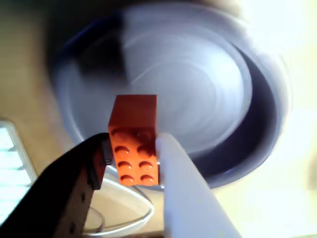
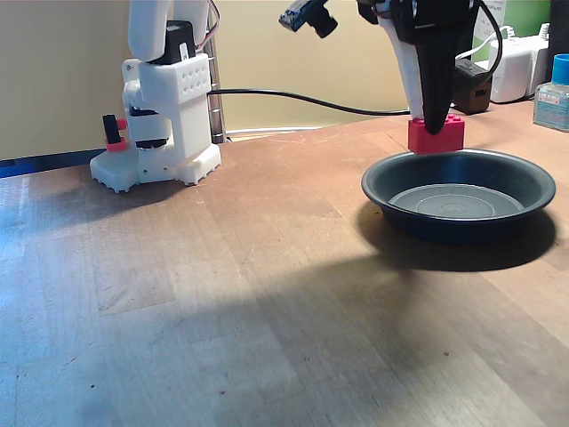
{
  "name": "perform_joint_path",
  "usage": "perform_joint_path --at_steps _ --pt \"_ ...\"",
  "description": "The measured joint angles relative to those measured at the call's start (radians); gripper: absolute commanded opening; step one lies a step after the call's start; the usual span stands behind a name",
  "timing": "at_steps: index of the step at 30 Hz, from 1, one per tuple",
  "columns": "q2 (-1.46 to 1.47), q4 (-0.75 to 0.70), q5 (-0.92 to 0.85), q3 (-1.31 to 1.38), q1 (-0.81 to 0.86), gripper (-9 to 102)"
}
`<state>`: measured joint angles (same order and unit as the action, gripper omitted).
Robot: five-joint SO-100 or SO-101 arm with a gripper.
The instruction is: Grasp a lego block and put it in the bin.
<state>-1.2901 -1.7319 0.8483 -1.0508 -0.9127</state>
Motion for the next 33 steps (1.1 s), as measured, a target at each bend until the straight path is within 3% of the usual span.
perform_joint_path --at_steps 9,17,24,29,33 --pt "-0.037 0.003 -0.003 -0.020 -0.009 2" --pt "-0.037 0.038 -0.006 -0.107 -0.008 20" --pt "-0.037 0.040 -0.006 -0.117 -0.008 19" --pt "-0.037 0.034 -0.034 -0.117 0.006 -1" --pt "-0.049 -0.002 -0.137 -0.117 0.066 0"
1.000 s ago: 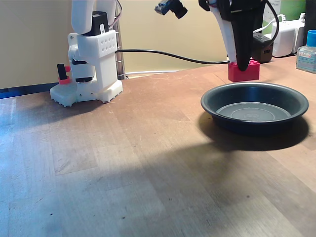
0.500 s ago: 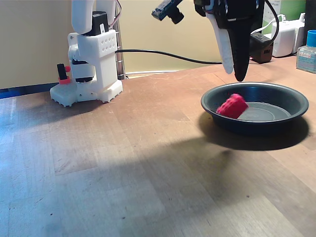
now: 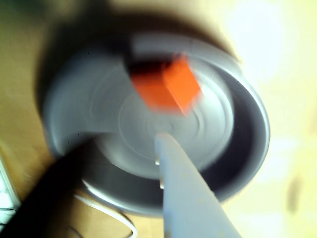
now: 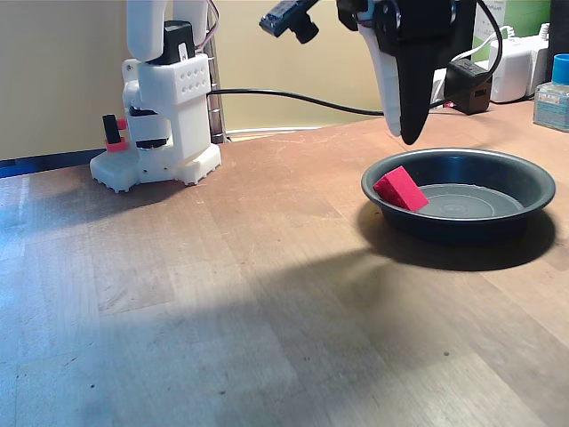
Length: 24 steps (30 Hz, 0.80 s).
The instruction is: Grasp a lego block and put it in the bin.
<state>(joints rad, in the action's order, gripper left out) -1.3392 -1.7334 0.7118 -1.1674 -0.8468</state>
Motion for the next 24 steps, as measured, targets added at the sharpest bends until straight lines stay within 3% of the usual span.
perform_joint_path --at_steps 5,12,24 --pt "-0.011 -0.006 -0.133 0.000 0.094 0" --pt "-0.115 -0.009 -0.469 -0.060 0.279 0" --pt "-0.689 -0.020 -0.739 -0.565 0.517 -1"
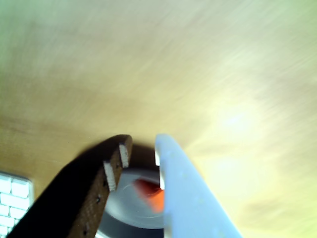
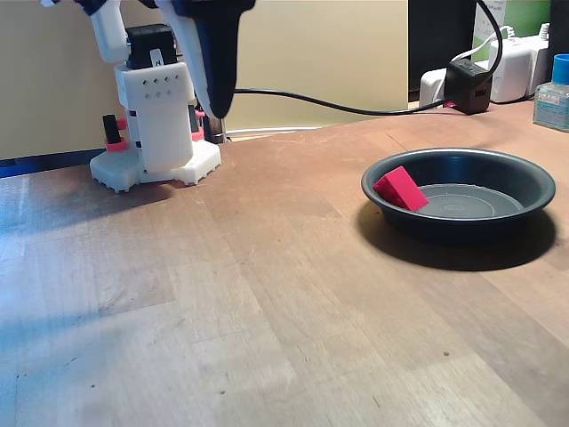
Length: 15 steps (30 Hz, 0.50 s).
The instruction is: Grasp a lego block and put it in the bin.
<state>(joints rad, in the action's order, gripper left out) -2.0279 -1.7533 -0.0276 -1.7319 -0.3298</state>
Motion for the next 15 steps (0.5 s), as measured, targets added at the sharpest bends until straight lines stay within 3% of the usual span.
perform_joint_path --at_steps 4,9,15 --pt "-0.216 0.081 -0.123 -0.224 0.118 0" --pt "-0.422 0.288 -0.322 -0.543 0.261 0" --pt "-0.664 0.440 -0.371 -0.881 0.333 0"
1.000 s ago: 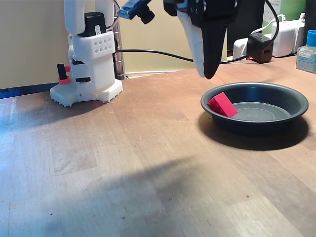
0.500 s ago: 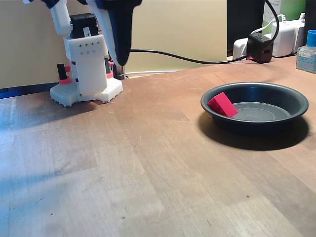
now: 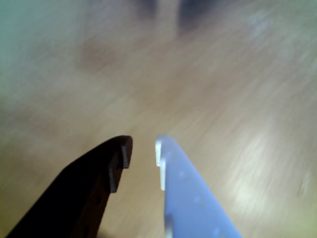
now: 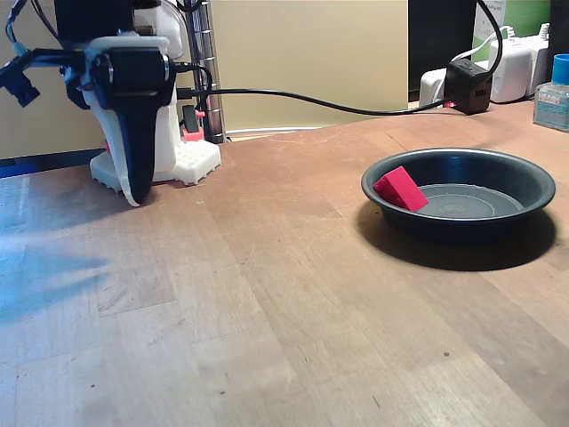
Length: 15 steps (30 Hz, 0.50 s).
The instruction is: Grasp a lego block and put it in the bin.
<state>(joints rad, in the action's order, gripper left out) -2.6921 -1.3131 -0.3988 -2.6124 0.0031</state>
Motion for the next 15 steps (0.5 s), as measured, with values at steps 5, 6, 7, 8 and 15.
perform_joint_path --at_steps 5,6,7,8,15 --pt "-0.196 0.011 -0.006 -0.158 0.032 0" --pt "-0.233 0.009 -0.006 -0.183 0.032 0" --pt "-0.265 0.003 -0.006 -0.209 0.029 0" --pt "-0.290 0.000 -0.005 -0.235 0.026 0" --pt "-0.357 -0.005 0.193 -0.284 0.011 0"
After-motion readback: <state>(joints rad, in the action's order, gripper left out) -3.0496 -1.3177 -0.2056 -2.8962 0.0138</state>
